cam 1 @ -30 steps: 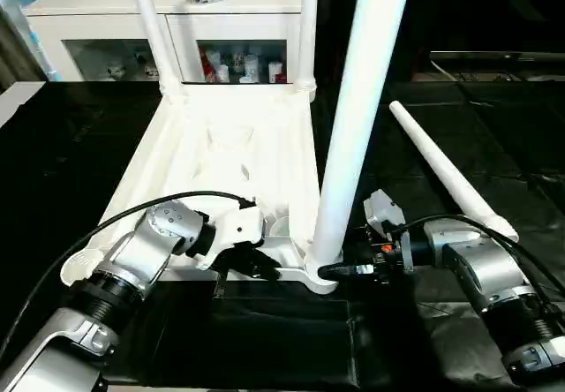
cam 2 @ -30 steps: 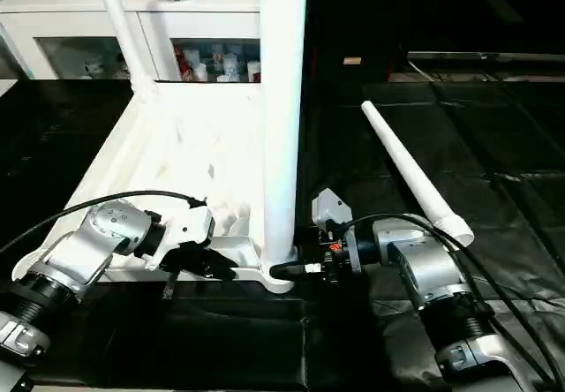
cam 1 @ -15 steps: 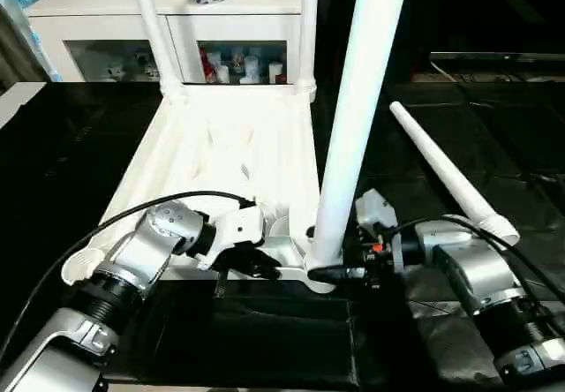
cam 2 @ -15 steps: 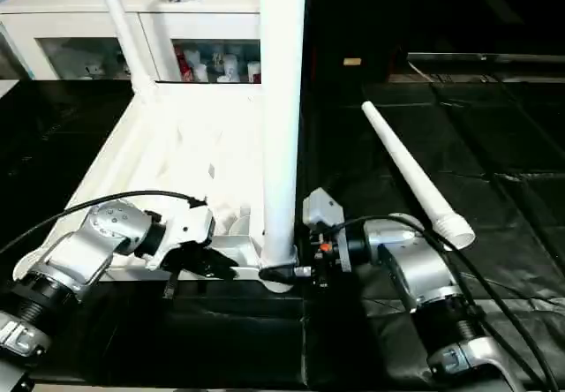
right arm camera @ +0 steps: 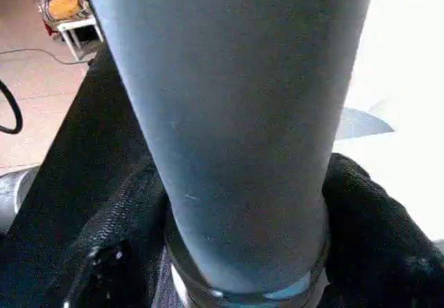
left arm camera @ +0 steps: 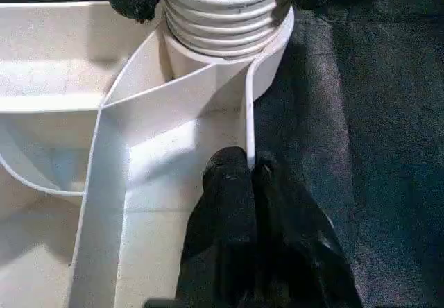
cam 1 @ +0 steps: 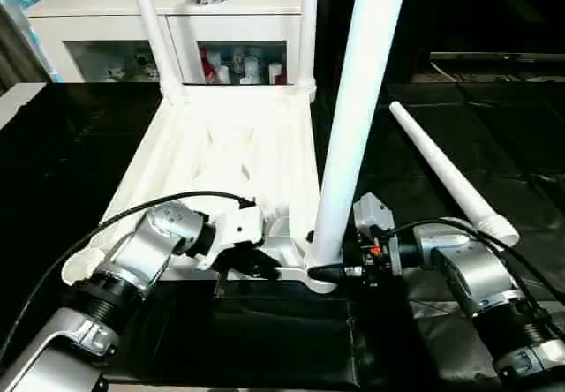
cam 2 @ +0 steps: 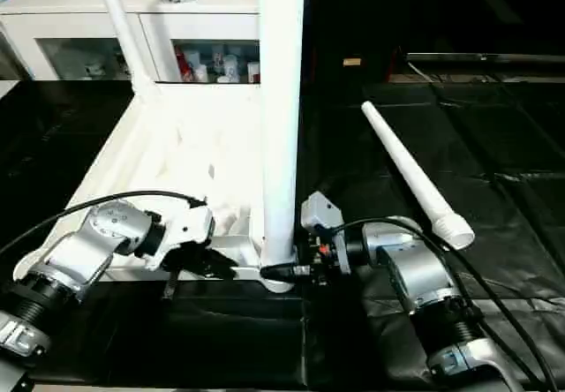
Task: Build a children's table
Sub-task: Rotate leg to tighten
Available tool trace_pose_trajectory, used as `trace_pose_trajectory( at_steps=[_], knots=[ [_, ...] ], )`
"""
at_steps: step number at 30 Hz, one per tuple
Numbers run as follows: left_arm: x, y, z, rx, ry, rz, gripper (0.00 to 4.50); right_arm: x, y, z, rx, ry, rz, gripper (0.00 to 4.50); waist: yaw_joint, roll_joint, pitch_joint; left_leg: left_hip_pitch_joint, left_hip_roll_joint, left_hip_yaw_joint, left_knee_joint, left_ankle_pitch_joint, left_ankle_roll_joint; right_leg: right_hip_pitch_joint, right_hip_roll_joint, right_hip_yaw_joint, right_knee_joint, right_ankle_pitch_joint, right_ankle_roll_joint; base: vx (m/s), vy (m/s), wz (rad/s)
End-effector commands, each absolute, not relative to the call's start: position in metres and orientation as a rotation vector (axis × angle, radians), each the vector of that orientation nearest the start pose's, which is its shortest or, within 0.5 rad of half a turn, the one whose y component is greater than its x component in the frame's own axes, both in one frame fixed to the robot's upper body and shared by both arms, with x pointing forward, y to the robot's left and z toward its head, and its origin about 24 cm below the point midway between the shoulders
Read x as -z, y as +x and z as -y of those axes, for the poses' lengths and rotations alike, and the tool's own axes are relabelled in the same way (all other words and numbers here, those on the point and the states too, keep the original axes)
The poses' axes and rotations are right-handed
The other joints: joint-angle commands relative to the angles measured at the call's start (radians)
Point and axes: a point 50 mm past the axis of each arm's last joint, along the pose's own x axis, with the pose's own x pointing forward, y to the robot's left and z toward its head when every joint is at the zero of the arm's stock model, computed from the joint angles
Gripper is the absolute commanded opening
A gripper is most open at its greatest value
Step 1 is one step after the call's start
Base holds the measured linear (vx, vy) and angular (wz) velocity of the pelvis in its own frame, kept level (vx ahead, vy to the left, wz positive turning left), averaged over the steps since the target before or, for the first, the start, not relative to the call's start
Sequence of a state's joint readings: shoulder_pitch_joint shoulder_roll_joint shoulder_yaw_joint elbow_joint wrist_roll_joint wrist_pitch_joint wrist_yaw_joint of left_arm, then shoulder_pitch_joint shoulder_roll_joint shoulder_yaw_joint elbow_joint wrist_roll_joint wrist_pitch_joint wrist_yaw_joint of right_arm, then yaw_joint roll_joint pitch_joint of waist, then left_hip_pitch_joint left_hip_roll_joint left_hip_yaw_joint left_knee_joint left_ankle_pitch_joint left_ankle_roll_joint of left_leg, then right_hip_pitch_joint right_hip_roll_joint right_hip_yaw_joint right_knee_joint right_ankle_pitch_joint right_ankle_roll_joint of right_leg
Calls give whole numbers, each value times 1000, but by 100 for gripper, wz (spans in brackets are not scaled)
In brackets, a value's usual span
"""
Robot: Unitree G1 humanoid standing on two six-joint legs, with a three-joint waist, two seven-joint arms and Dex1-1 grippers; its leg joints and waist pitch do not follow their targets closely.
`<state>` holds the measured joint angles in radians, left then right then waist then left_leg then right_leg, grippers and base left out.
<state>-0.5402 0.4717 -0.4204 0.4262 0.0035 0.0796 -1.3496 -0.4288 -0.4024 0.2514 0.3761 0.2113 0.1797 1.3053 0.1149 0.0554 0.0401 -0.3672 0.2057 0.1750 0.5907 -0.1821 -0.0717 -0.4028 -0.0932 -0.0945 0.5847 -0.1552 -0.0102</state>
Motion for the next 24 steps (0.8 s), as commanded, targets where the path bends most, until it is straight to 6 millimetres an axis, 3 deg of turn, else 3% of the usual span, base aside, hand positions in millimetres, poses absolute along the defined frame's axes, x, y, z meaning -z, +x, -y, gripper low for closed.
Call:
trace_pose_trajectory(
  at_steps=[1,12,16,18,21,22,23,24],
  knots=[
    [-48,288,-129,1614,568,-529,0,-50,283,133,-1480,-117,-374,276,-6,-5,-68,10,26,-3,-68,-215,43,54,-49,44,-52,-221,-223,0,0,0],
    [-46,288,-129,1609,564,-532,0,-48,280,132,-1490,-119,-382,274,-6,-3,-69,10,25,-3,-68,-219,41,54,-50,44,-52,-217,-224,0,0,0],
    [-45,295,-126,1503,512,-535,0,-43,275,130,-1468,-61,-408,274,-5,-1,-67,15,26,-1,-68,-230,40,51,-48,45,-55,-226,-226,0,0,0],
    [-47,300,-122,1433,465,-512,0,-39,275,128,-1411,-34,-415,274,-5,-1,-62,17,26,1,-70,-257,35,49,-50,46,-62,-275,-220,0,0,0],
    [-53,309,-109,1304,352,-461,0,-25,280,121,-1243,-23,-421,273,-16,-2,-50,24,20,-3,-75,-342,6,44,-52,41,-80,-454,-170,0,0,0],
    [-56,313,-100,1235,289,-439,0,-20,285,116,-1140,10,-423,273,-25,-3,-46,24,16,-8,-78,-368,-7,46,-54,34,-89,-541,-133,-62,-3,-6],
    [-57,314,-96,1204,262,-432,0,-18,288,113,-1091,32,-424,273,-38,-3,-41,34,11,-12,-74,-411,-15,38,-54,23,-106,-633,-98,-62,-3,-6],
    [-59,316,-89,1153,222,-426,0,-16,293,107,-1014,75,-421,273,-44,-4,-39,37,7,-13,-72,-427,-15,36,-53,17,-114,-668,-79,-62,5,-8]
  ],
)
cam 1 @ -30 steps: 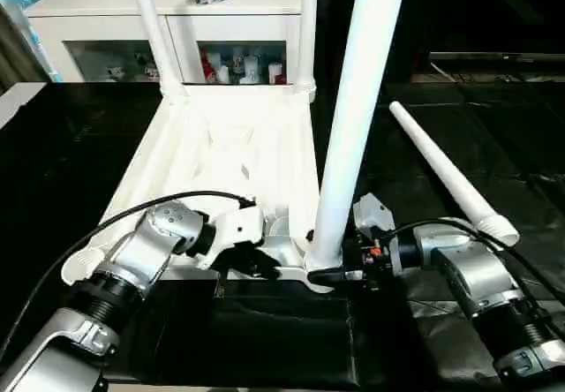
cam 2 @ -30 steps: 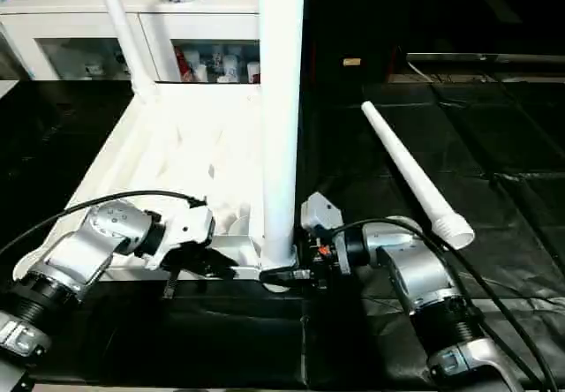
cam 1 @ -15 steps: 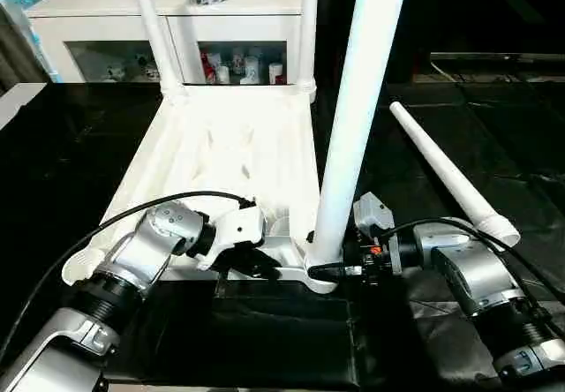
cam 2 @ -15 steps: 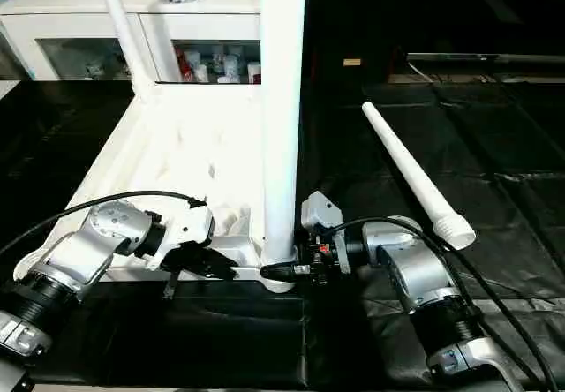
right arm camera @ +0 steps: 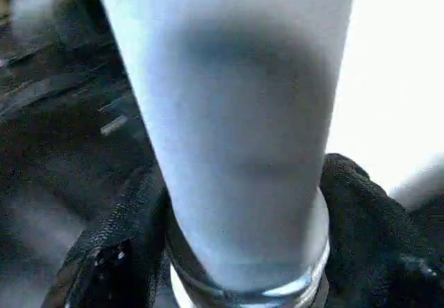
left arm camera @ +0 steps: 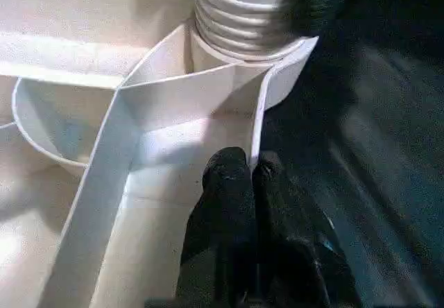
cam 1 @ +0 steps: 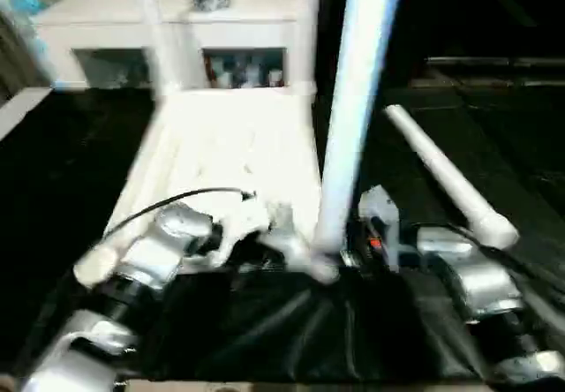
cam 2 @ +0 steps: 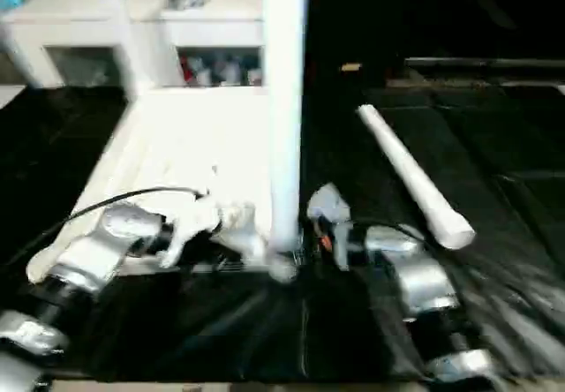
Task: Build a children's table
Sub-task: Rotate leg to tighten
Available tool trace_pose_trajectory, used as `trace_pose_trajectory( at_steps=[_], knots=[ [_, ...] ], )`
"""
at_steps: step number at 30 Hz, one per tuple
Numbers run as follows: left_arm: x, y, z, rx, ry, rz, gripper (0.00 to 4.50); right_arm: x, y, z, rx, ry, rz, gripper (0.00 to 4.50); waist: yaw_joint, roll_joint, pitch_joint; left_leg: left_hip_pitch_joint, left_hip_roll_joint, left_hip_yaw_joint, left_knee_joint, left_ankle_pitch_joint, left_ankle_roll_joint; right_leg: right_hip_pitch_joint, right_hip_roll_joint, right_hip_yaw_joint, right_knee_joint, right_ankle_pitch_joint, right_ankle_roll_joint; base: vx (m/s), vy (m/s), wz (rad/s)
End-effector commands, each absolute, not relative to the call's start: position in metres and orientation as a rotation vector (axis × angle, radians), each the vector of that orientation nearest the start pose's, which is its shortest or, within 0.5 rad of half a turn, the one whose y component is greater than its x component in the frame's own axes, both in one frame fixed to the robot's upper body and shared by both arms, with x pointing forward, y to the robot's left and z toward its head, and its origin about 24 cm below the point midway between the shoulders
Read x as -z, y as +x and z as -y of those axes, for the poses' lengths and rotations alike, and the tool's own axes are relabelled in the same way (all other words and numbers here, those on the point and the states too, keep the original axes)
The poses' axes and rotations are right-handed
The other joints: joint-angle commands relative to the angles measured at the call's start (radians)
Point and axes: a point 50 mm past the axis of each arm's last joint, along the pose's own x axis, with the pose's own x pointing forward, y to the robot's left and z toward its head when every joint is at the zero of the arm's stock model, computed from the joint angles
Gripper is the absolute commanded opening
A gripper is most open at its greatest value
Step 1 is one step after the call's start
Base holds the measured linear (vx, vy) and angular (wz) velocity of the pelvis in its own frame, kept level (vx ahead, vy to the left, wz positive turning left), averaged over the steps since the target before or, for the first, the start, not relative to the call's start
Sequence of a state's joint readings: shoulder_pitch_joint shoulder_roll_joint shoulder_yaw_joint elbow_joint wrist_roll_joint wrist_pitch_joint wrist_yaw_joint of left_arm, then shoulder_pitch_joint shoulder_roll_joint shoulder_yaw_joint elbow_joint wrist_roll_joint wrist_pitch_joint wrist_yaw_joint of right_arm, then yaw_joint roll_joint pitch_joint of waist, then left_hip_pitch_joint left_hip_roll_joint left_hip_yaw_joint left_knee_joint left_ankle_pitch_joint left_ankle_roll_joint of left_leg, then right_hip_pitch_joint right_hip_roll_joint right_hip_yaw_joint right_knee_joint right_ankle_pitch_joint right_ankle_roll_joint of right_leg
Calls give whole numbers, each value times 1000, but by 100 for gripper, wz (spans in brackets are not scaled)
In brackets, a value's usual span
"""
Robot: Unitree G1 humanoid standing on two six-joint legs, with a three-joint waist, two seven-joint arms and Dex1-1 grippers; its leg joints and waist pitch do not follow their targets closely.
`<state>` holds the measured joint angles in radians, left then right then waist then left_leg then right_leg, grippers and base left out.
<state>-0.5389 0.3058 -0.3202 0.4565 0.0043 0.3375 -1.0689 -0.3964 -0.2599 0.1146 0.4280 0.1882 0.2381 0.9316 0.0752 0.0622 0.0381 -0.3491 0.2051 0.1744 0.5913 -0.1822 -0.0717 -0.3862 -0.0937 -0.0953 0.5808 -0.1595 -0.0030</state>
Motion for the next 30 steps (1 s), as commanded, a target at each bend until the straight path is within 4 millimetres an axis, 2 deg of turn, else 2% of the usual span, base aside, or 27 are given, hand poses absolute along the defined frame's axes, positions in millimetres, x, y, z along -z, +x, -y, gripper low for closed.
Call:
trace_pose_trajectory(
  at_steps=[1,2,3,4,5,6,7,8,9,10,11,12,13,14,15,16,17,18,19,20,21,24,25,27,29,30],
  knots=[
    [-60,318,-80,1096,182,-423,0,-14,300,99,-925,128,-422,273,-22,-8,-38,14,5,-19,-72,-439,-18,28,-54,5,-116,-690,-62,-54,21,-15],
    [-60,318,-80,1092,180,-422,0,-14,300,99,-918,131,-423,272,-31,-6,-38,11,6,-22,-73,-445,-17,31,-54,-1,-120,-690,-53,-54,21,-15],
    [-61,318,-78,1082,175,-422,0,-14,301,97,-901,142,-425,272,-50,-8,-36,1,3,-29,-75,-471,-13,38,-48,-17,-129,-693,-27,0,0,0],
    [-61,318,-73,1050,164,-416,0,-13,305,92,-857,168,-429,272,-61,5,-39,11,6,-33,-75,-506,-5,38,-50,-26,-136,-678,-21,0,0,0],
    [-63,320,-68,1008,150,-411,0,-13,309,88,-811,194,-434,272,-79,7,-38,1,10,-42,-79,-524,-2,48,-52,-38,-134,-641,-27,0,0,0],
    [-65,321,-60,948,131,-398,0,-14,315,81,-742,233,-442,272,-86,12,-36,1,13,-47,-83,-550,-1,50,-50,-44,-137,-629,-26,0,0,0],
    [-66,322,-57,929,125,-396,0,-14,317,78,-719,245,-445,272,-98,17,-33,7,23,-54,-89,-606,0,52,-47,-55,-136,-588,-33,0,0,0],
    [-66,322,-56,922,123,-395,0,-14,318,78,-710,249,-446,272,-105,15,-33,5,26,-59,-92,-631,-1,58,-47,-59,-132,-567,-33,0,0,0],
    [-68,323,-51,879,110,-391,0,-15,321,72,-703,227,-443,272,-110,11,-30,4,31,-61,-101,-674,3,62,-46,-57,-127,-553,-29,0,0,0],
    [-68,323,-51,879,110,-391,0,-15,321,72,-703,227,-443,272,-112,13,-25,13,30,-61,-103,-708,-2,55,-46,-54,-124,-565,-34,0,0,0],
    [-69,325,-50,856,120,-390,0,-17,322,69,-713,212,-429,272,-117,8,-27,22,20,-57,-92,-697,-3,48,-52,-56,-135,-603,-30,0,0,0],
    [-69,325,-50,856,120,-390,0,-17,322,69,-713,212,-429,307,-120,6,-27,25,13,-55,-85,-680,-2,43,-55,-59,-143,-629,-26,0,0,0],
    [-68,326,-53,847,143,-392,0,-18,322,68,-728,200,-412,342,-127,5,-24,26,1,-50,-72,-636,4,37,-59,-71,-162,-679,-11,0,0,0],
    [-68,326,-53,847,145,-392,0,-19,322,68,-728,199,-411,342,-133,10,-25,22,-2,-49,-67,-615,9,39,-60,-82,-168,-689,0,0,0,0],
    [-67,327,-55,840,162,-397,0,-19,322,68,-733,197,-400,348,-139,9,-25,15,-1,-51,-69,-612,10,45,-60,-88,-165,-681,6,0,0,0],
    [-66,327,-60,833,181,-405,0,-20,321,70,-741,199,-386,362,-144,14,-24,0,10,-62,-81,-629,4,62,-63,-89,-152,-653,11,0,0,0],
    [-65,327,-62,828,186,-408,0,-20,321,70,-741,198,-380,362,-146,19,-25,-5,20,-70,-92,-659,3,66,-65,-78,-136,-605,-3,0,0,0],
    [-64,327,-65,828,196,-412,0,-21,321,72,-750,196,-369,387,-146,19,-26,-3,21,-70,-94,-670,2,63,-66,-73,-133,-590,-13,0,0,0],
    [-64,327,-67,829,203,-414,0,-21,320,73,-755,194,-362,391,-148,16,-27,7,14,-66,-88,-663,1,49,-70,-69,-139,-588,-35,0,0,0],
    [-63,327,-69,828,210,-417,0,-21,320,73,-763,191,-354,394,-152,14,-26,3,6,-64,-82,-634,2,49,-74,-74,-144,-609,-41,0,0,0],
    [-63,327,-71,828,215,-419,0,-22,320,75,-769,185,-346,401,-153,15,-26,-1,5,-63,-81,-621,4,51,-75,-75,-145,-614,-39,0,0,0],
    [-60,327,-83,867,249,-428,0,-25,316,88,-810,165,-309,434,-148,14,-29,-4,6,-62,-81,-578,12,50,-76,-67,-143,-590,-48,0,0,0],
    [-58,325,-90,901,265,-439,0,-29,313,98,-860,144,-279,438,-147,16,-32,-14,8,-63,-84,-551,17,57,-77,-63,-135,-560,-62,0,0,0],
    [-57,323,-95,935,281,-446,0,-32,311,107,-900,115,-260,448,-141,14,-35,-20,12,-61,-86,-525,28,56,-75,-54,-127,-521,-82,0,0,0],
    [-55,318,-102,1018,324,-460,0,-40,307,124,-981,59,-235,448,-125,13,-45,-28,12,-55,-80,-423,48,58,-77,-38,-115,-434,-124,0,0,0],
    [-54,317,-103,1036,332,-460,0,-42,306,127,-995,49,-231,448,-121,6,-48,-35,12,-54,-80,-391,59,61,-75,-35,-108,-402,-132,0,0,0]
  ],
)
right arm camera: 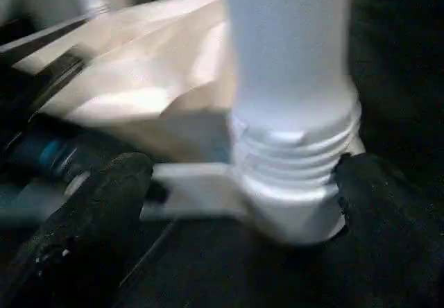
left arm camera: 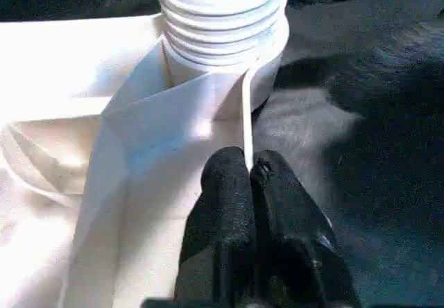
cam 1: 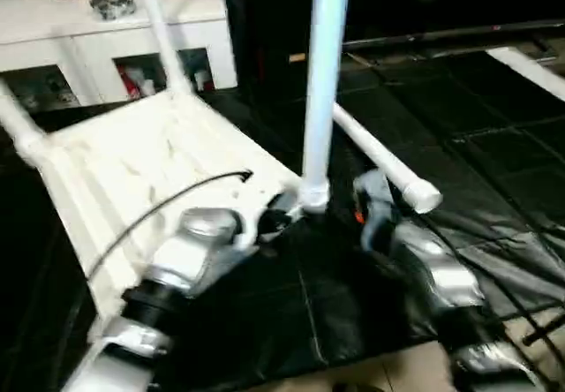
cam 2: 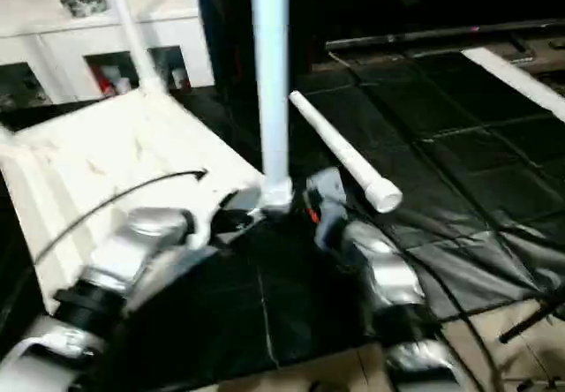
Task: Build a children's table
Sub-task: Rotate leg to tighten
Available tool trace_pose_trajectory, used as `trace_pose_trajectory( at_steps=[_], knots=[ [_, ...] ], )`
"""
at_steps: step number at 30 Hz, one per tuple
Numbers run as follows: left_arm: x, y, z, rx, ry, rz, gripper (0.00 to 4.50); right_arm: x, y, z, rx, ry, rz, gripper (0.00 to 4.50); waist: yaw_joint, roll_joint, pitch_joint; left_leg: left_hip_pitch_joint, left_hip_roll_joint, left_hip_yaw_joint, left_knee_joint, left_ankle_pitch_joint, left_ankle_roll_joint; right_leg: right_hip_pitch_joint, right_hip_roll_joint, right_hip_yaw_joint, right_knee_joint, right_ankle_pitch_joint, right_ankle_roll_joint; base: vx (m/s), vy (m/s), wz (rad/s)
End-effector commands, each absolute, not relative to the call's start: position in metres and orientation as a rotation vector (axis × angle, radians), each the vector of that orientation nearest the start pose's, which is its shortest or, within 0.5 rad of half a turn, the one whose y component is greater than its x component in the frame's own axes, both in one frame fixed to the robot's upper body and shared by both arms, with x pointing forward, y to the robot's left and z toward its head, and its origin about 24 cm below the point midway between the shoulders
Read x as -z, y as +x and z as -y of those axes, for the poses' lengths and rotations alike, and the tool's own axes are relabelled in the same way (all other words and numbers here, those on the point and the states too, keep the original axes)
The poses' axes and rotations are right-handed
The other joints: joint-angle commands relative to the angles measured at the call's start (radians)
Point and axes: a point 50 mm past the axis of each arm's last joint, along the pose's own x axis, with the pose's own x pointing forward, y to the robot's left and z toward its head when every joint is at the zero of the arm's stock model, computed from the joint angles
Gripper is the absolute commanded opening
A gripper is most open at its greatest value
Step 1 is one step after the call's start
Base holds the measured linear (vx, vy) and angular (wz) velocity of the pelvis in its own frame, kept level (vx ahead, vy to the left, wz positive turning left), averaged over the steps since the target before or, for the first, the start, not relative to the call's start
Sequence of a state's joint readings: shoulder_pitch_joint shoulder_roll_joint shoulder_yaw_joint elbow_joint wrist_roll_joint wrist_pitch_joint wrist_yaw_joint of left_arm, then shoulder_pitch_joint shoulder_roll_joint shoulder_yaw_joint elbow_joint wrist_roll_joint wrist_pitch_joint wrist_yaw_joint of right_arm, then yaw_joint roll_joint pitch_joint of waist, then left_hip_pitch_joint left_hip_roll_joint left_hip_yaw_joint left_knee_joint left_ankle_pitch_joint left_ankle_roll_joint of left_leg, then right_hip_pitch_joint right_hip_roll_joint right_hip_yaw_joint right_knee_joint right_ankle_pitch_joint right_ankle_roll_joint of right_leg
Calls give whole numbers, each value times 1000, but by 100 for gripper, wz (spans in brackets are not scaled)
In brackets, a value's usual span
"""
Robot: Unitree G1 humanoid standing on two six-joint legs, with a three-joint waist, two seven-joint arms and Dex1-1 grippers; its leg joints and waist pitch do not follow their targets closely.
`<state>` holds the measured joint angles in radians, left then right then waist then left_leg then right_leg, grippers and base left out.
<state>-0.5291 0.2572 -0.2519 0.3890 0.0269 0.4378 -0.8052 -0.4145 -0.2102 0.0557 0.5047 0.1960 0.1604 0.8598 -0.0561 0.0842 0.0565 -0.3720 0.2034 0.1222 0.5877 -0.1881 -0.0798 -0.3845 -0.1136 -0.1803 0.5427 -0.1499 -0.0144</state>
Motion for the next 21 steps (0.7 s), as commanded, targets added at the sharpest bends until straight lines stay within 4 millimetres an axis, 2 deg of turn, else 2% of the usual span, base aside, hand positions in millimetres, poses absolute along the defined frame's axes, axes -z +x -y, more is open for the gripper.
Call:
trace_pose_trajectory(
  at_steps=[1,2,3,4,5,6,7,8,9,11,12,14,15,16,18,20,21],
  knots=[
    [-54,315,-104,1055,342,-460,0,-44,306,129,-1010,39,-227,448,24,-17,-66,-15,16,3,-75,-340,87,56,-51,60,-62,-381,-138,0,0,0],
    [-53,312,-107,1105,357,-471,0,-48,304,136,-1055,11,-220,448,36,-14,-67,0,15,14,-70,-327,94,44,-50,65,-64,-389,-153,0,0,0],
    [-53,311,-108,1122,362,-474,0,-50,303,139,-1071,2,-219,448,43,-16,-69,2,16,17,-69,-311,98,44,-49,68,-61,-378,-161,0,0,0],
    [-52,308,-110,1166,372,-484,0,-54,302,144,-1108,-23,-218,448,56,-18,-71,-5,18,21,-68,-266,104,47,-48,74,-51,-348,-173,54,-23,4],
    [-52,306,-112,1206,385,-489,0,-57,301,148,-1142,-47,-219,448,68,-18,-77,-3,20,26,-64,-219,112,47,-45,80,-40,-296,-185,54,-23,4],
    [-52,302,-115,1277,408,-488,0,-63,299,153,-1194,-85,-224,448,75,-20,-81,-7,19,27,-61,-184,122,52,-45,82,-33,-260,-191,53,-15,-1],
    [-52,302,-115,1277,408,-488,0,-63,299,153,-1194,-85,-224,448,90,-17,-85,-6,20,31,-55,-125,140,48,-41,86,-20,-185,-208,0,0,0],
    [-52,300,-116,1304,413,-488,0,-64,299,155,-1212,-97,-227,448,103,-17,-84,-5,20,35,-50,-89,154,43,-38,88,-12,-132,-226,0,0,0],
    [-52,298,-117,1336,423,-487,0,-66,298,156,-1235,-108,-229,448,111,-15,-85,0,22,37,-49,-87,158,40,-39,90,-11,-123,-234,58,10,3],
    [-52,294,-120,1412,455,-497,0,-69,297,157,-1294,-139,-244,448,128,-13,-88,4,25,39,-46,-71,169,41,-39,91,-1,-91,-252,61,7,3],
    [-52,294,-121,1420,459,-499,0,-69,297,157,-1300,-146,-245,448,131,-13,-87,4,25,39,-47,-72,169,41,-38,90,-1,-96,-250,0,0,0],
    [-51,291,-122,1471,481,-507,0,-70,295,154,-1353,-183,-253,448,147,-22,-85,7,28,42,-50,-100,150,40,-40,93,-6,-154,-236,0,0,0],
    [-51,291,-122,1475,483,-507,0,-70,294,154,-1358,-184,-254,448,150,-20,-84,9,29,43,-51,-111,142,38,-40,94,-6,-169,-234,0,0,0],
    [-52,289,-123,1530,500,-512,0,-70,291,149,-1424,-203,-268,448,152,-25,-81,11,29,45,-54,-134,129,36,-38,96,-10,-195,-228,0,0,0],
    [-52,288,-123,1552,504,-516,0,-70,289,147,-1449,-211,-273,448,156,-26,-78,12,30,47,-58,-165,110,35,-38,101,-11,-237,-215,0,0,0],
    [-53,287,-122,1587,516,-516,0,-67,289,143,-1479,-231,-285,448,158,-30,-74,21,28,54,-60,-200,86,26,-36,113,-17,-301,-201,0,0,0],
    [-53,287,-122,1587,516,-516,0,-67,289,143,-1479,-231,-285,448,159,-29,-73,22,28,54,-61,-206,81,24,-36,115,-17,-313,-201,0,0,0]
  ],
)
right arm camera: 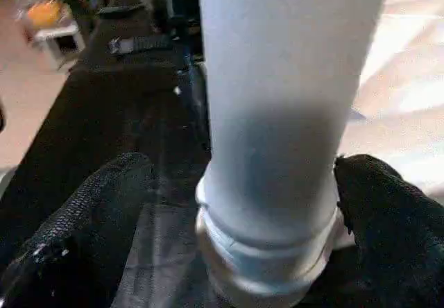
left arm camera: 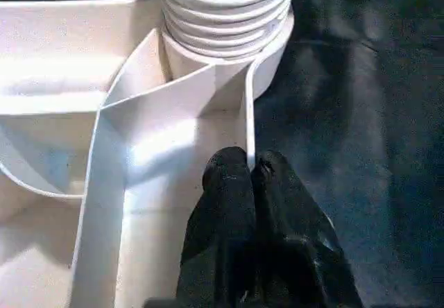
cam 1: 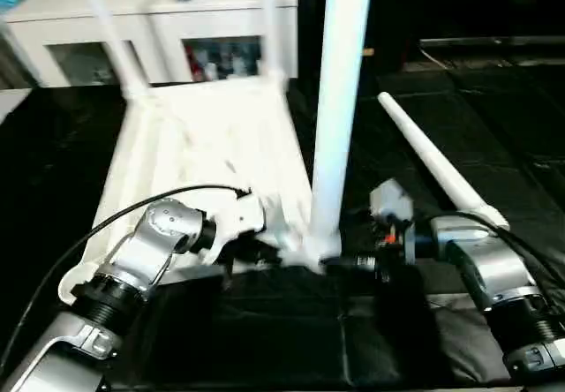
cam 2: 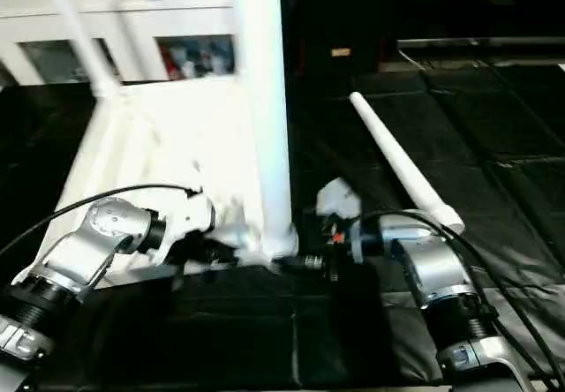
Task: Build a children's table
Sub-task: Rotate leg to tighten
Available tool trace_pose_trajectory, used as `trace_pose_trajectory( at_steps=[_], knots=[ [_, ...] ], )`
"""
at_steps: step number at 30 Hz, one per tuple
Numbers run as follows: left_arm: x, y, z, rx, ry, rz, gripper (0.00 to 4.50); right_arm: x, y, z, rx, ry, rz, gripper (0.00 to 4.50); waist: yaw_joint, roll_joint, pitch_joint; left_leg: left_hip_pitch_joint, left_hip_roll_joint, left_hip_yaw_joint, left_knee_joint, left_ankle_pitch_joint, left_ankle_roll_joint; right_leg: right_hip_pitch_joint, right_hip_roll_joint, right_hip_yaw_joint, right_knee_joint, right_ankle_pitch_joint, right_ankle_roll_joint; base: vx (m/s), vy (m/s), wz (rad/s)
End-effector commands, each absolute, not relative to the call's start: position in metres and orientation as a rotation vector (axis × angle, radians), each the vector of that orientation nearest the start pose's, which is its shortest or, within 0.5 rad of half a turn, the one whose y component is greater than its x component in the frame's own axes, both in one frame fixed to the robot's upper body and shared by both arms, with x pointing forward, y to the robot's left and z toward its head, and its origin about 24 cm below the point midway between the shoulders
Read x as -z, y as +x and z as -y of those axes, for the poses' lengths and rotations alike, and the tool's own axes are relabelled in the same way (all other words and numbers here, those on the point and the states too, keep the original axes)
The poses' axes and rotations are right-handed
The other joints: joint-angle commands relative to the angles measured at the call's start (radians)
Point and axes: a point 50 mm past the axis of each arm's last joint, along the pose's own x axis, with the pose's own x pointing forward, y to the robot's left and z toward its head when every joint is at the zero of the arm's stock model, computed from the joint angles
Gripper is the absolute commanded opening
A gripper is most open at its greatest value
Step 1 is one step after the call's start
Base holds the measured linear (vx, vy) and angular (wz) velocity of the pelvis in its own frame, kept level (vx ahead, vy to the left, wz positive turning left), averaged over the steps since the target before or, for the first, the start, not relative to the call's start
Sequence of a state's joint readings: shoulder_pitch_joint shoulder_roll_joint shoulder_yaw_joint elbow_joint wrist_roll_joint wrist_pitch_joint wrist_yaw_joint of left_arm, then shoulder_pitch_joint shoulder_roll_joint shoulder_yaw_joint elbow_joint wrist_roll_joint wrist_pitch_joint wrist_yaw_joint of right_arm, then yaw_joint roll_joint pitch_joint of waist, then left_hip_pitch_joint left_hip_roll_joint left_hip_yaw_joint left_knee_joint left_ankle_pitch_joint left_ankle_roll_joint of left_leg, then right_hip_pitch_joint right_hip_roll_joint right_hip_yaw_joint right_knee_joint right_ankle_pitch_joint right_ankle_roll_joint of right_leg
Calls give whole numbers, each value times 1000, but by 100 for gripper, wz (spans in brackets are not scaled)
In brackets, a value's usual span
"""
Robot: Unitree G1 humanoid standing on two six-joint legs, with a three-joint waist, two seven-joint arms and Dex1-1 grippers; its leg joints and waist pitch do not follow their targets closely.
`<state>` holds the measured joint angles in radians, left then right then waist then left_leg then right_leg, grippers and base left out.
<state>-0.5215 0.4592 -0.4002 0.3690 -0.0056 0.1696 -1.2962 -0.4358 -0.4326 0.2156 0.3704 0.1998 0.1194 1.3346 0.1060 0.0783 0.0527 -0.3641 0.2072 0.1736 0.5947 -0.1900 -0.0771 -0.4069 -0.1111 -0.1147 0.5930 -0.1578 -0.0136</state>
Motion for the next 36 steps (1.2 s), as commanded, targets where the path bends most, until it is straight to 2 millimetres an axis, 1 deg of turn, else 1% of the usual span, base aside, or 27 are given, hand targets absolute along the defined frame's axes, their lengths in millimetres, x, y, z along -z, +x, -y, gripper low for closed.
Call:
trace_pose_trajectory(
  at_steps=[1,3,4,6,8,9,12,15,17,18,20,21,22,25,30,33,34,36],
  knots=[
    [-54,286,-121,1613,527,-513,0,-66,289,141,-1502,-234,-297,448,-4,-23,-70,14,24,4,-68,-213,71,46,-37,53,-67,-317,-202,0,0,0],
    [-54,286,-121,1628,536,-515,0,-63,289,140,-1516,-250,-309,448,-1,-23,-72,13,24,4,-68,-216,65,46,-37,56,-65,-314,-200,0,0,0],
    [-54,286,-121,1637,541,-516,0,-62,289,140,-1521,-261,-317,431,0,-24,-72,14,24,5,-68,-213,63,45,-36,58,-64,-304,-202,0,0,0],
    [-54,285,-120,1644,543,-516,0,-61,289,140,-1526,-260,-328,431,1,-26,-72,14,23,6,-69,-216,60,45,-35,61,-64,-299,-203,0,0,0],
    [-54,284,-120,1658,545,-515,0,-60,289,139,-1529,-259,-338,431,0,-29,-75,9,23,5,-69,-210,60,49,-34,62,-59,-280,-204,0,0,0],
    [-54,284,-119,1658,545,-514,0,-60,289,139,-1529,-259,-338,403,0,-29,-75,8,23,5,-69,-210,61,50,-34,62,-59,-277,-204,0,0,0],
    [-54,283,-119,1671,546,-515,0,-59,289,139,-1540,-249,-345,387,1,-30,-76,5,21,5,-67,-198,66,52,-36,62,-59,-275,-201,0,0,0],
    [-53,283,-119,1679,548,-517,0,-59,288,139,-1558,-237,-356,356,1,-32,-77,2,20,5,-65,-184,73,53,-35,62,-58,-266,-203,0,0,0],
    [-53,283,-119,1680,549,-518,0,-59,288,139,-1564,-235,-361,341,2,-32,-78,2,21,5,-64,-174,77,53,-35,62,-56,-256,-206,0,0,0],
    [-53,283,-120,1680,551,-520,0,-58,287,139,-1573,-233,-368,320,2,-33,-78,2,21,5,-64,-172,78,53,-35,62,-55,-254,-208,0,0,0],
    [-53,283,-120,1679,552,-521,0,-58,287,139,-1577,-231,-372,305,2,-32,-79,3,22,5,-63,-166,79,53,-34,62,-53,-236,-216,0,0,0],
    [-53,283,-120,1678,552,-521,0,-58,287,139,-1578,-231,-373,305,2,-32,-79,2,21,5,-63,-164,80,53,-34,62,-52,-232,-218,0,0,0],
    [-53,283,-120,1677,553,-521,0,-58,287,139,-1579,-230,-373,291,2,-32,-78,2,21,5,-63,-167,80,53,-34,62,-53,-235,-219,0,0,0],
    [-53,283,-121,1672,552,-521,0,-57,287,138,-1580,-218,-373,284,2,-30,-78,2,21,5,-64,-175,76,54,-34,61,-54,-245,-216,0,0,0],
    [-53,288,-119,1612,508,-524,0,-57,285,135,-1574,-132,-362,280,2,-31,-77,2,20,5,-64,-181,73,54,-34,62,-55,-258,-214,0,0,0],
    [-53,290,-118,1580,492,-523,0,-56,285,134,-1561,-106,-357,279,2,-31,-74,5,21,6,-66,-209,64,51,-34,62,-60,-298,-207,0,0,0],
    [-54,293,-117,1541,473,-513,0,-55,286,132,-1534,-82,-349,279,2,-31,-73,8,22,7,-66,-218,60,49,-34,63,-63,-313,-204,0,0,0],
    [-57,303,-109,1388,411,-477,0,-47,288,118,-1383,-19,-356,279,-1,-27,-69,8,20,5,-69,-233,47,49,-34,63,-66,-344,-194,0,0,0]
  ],
)
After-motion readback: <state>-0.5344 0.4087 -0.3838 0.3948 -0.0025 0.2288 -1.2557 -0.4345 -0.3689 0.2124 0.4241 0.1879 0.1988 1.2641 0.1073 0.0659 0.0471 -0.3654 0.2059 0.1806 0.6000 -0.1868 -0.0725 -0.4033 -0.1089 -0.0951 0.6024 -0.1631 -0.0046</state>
